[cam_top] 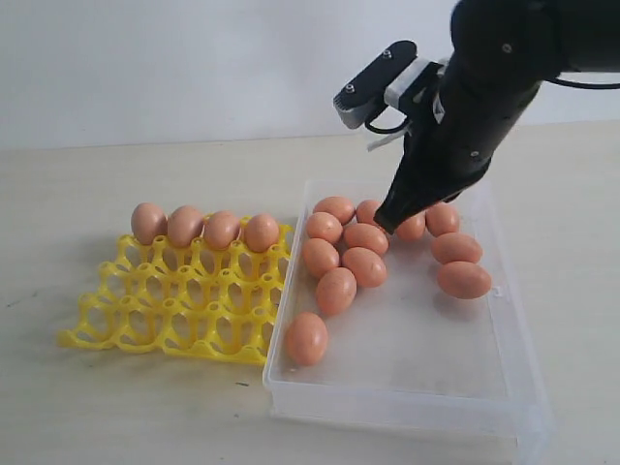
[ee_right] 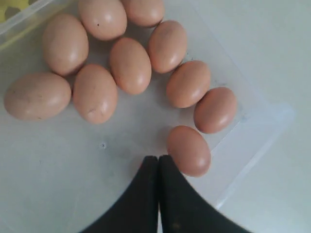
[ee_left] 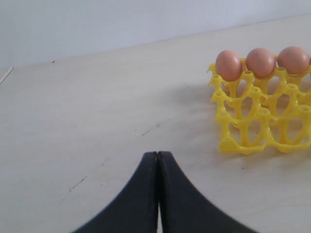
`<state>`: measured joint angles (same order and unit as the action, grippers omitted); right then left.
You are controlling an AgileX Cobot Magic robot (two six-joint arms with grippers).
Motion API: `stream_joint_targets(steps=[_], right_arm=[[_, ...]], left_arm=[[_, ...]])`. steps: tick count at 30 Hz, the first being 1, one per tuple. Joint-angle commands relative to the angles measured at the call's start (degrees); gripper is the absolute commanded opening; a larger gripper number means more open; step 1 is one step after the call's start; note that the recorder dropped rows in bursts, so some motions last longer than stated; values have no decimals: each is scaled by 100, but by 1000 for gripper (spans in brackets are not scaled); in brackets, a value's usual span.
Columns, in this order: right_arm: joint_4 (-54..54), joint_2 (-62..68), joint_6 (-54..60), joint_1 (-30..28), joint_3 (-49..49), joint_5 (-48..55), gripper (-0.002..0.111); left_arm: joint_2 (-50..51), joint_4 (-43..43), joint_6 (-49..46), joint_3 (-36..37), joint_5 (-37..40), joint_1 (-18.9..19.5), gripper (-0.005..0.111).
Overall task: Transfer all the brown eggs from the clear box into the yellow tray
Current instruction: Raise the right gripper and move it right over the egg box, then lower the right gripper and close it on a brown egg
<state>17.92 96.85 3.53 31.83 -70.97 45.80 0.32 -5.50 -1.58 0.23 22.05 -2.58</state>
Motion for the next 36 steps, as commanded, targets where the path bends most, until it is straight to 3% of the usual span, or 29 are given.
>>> stream_joint_targets(steps=[1, 4, 7, 12, 16, 21, 36], right_arm=[[93, -545, -353, -62, 1007, -1640, 0], [169, -718, -353, -255, 1542, -2325, 0], [151, -607, -353, -630, 1689, -2324, 9], [-541, 94, -279, -1192, 1300, -1307, 22], [-1397, 535, 643, -1219, 598, -379, 32], [-976, 933, 699, -1219, 3, 90, 50], [-698, 1360, 1242, -856, -29, -143, 53]], left_arm=[[-32, 6, 26, -23, -35, -28, 0], [-32, 6, 26, -23, -35, -28, 0], [-32, 6, 26, -23, -35, -28, 0], [-32, 6, 26, -23, -35, -28, 0], [-32, 6, 26, -23, -35, -28, 0], [-32, 6, 26, -23, -35, -28, 0], [-32, 6, 26, -23, -35, -28, 0]])
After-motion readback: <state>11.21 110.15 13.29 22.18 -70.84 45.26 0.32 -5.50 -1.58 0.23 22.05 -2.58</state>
